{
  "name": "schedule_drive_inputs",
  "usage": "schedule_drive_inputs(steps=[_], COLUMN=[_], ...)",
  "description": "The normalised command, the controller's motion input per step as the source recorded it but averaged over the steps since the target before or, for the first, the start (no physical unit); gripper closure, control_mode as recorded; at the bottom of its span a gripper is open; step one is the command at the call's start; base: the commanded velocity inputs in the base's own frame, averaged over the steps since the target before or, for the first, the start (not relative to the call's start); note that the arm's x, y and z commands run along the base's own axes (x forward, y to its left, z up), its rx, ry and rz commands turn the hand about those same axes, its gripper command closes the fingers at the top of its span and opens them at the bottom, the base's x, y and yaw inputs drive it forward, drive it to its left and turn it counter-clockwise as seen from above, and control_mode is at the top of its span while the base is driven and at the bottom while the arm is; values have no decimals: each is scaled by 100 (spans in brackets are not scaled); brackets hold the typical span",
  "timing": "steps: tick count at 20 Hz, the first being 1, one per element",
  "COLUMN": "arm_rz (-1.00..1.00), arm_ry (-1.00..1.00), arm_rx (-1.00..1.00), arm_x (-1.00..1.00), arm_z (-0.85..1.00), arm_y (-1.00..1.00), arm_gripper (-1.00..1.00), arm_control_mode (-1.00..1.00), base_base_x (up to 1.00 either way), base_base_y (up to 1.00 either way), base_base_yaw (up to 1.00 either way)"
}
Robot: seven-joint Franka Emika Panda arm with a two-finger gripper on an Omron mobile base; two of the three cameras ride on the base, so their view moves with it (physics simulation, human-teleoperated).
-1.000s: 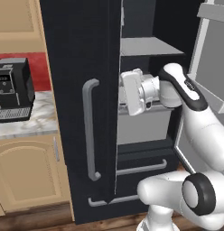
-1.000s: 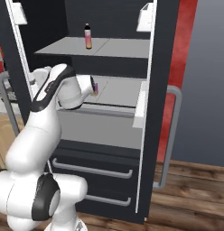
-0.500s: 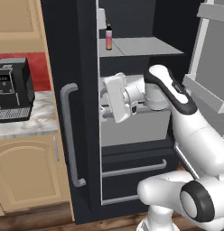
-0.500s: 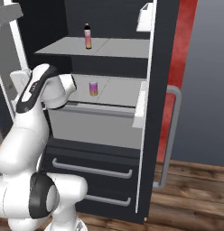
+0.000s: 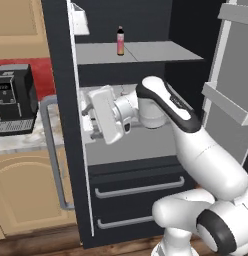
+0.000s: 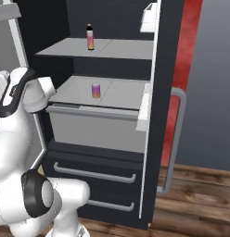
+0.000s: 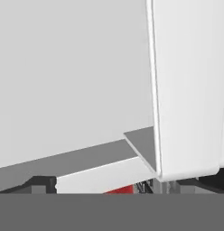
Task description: Open the fridge, grab two sodas, and place both sodas inside the bowl with ice on the dining counter.
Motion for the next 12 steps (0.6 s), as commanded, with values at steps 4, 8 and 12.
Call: schedule_drive_inputs(steps=[4, 8, 12], arm_rz=[0, -1, -3], arm_ry=[0, 0, 0], arm_rx=[0, -1, 0], arm_x=[-1, 0, 0], arm_z=[0, 0, 0], arm_y=[39, 28, 39], arm_gripper=[-100, -100, -100], arm_control_mode=[-100, -100, -100], base_base_x=[0, 0, 0], base_base_y=[0, 0, 0], base_base_yaw=[0, 0, 0])
